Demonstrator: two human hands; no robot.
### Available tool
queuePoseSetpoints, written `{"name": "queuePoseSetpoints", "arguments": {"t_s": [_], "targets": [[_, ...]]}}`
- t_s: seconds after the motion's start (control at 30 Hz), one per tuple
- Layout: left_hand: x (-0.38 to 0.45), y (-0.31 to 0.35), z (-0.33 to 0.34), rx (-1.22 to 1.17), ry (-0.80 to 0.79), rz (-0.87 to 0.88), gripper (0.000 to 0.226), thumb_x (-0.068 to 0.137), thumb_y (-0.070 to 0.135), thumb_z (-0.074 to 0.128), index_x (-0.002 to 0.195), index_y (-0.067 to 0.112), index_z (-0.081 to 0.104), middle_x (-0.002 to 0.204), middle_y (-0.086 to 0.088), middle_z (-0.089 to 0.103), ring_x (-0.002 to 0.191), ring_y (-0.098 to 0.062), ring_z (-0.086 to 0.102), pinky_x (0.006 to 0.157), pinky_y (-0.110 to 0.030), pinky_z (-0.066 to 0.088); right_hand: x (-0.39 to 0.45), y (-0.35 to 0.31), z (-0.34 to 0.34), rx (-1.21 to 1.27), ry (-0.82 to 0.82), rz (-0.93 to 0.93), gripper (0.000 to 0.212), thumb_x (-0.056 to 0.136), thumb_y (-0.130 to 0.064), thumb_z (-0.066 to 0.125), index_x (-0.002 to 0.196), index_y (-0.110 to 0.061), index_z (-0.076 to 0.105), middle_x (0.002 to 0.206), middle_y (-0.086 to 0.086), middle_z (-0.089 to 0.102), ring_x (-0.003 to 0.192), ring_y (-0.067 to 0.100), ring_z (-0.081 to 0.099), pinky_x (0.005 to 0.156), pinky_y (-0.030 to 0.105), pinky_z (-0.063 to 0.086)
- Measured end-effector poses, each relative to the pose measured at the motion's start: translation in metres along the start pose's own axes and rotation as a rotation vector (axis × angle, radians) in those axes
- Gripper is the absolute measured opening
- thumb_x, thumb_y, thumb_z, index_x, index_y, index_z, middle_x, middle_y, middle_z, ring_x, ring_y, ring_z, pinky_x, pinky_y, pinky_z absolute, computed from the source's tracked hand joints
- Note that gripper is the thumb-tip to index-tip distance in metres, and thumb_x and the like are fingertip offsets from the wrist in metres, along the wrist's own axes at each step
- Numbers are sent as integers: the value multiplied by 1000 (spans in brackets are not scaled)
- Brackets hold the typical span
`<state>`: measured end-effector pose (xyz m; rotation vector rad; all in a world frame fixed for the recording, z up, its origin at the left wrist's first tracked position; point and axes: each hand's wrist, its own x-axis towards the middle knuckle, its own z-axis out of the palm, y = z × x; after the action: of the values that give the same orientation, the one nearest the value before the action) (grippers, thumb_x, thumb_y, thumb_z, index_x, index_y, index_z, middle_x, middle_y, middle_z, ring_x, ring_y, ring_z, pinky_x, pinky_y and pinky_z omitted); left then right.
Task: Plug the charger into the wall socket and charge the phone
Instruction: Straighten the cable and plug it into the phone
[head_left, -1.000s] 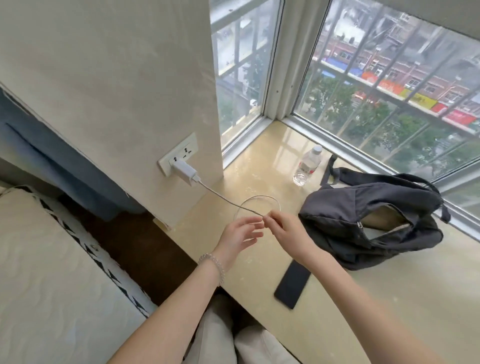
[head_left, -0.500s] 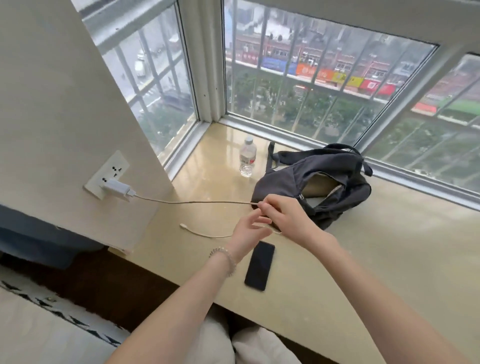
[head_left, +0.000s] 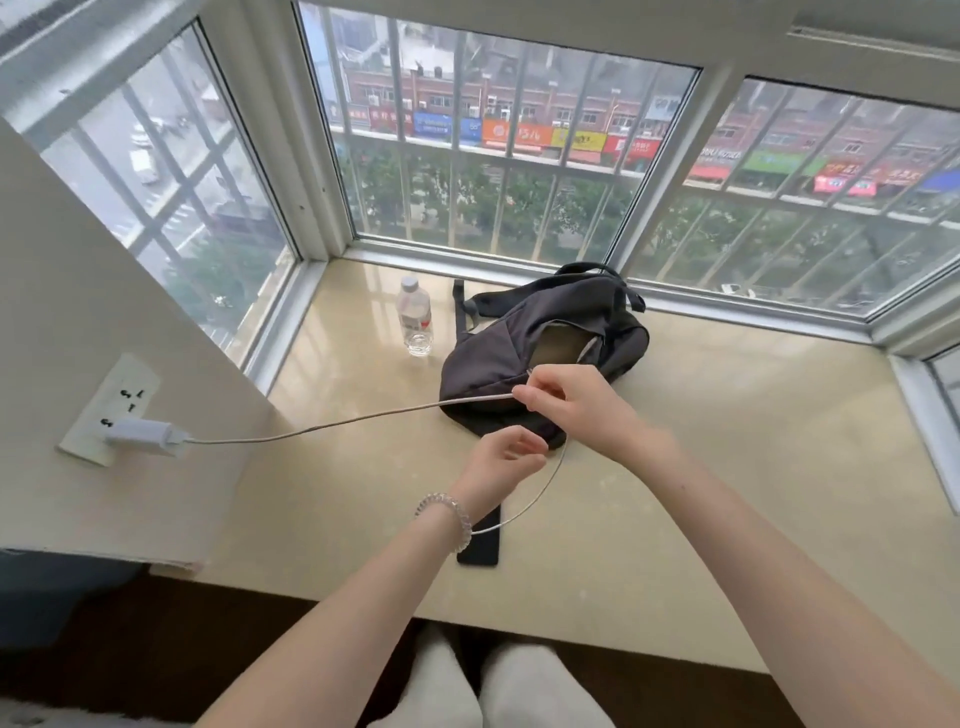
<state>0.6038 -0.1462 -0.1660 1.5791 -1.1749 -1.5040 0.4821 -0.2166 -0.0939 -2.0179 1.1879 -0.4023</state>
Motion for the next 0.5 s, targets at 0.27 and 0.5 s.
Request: {"name": "queuePoseSetpoints", "arguments": {"t_s": [0.27, 0.5], "targets": [[12, 14, 50, -42, 11, 35, 14, 83, 9, 65, 97, 11, 64, 85, -5, 63, 72, -12, 57, 69, -20, 46, -20, 37, -37, 7, 37, -28, 37, 90, -38, 60, 66, -10, 59, 55, -6, 46, 53, 6, 38, 52, 22, 32], [25, 36, 127, -80, 21, 31, 21, 82, 14, 64, 103, 14, 60, 79, -1, 61, 66, -10, 58, 69, -24, 47, -54, 85, -90, -8, 53, -32, 36, 89, -34, 63, 59, -14, 54, 50, -9, 41, 49, 6, 36, 50, 21, 30]]}}
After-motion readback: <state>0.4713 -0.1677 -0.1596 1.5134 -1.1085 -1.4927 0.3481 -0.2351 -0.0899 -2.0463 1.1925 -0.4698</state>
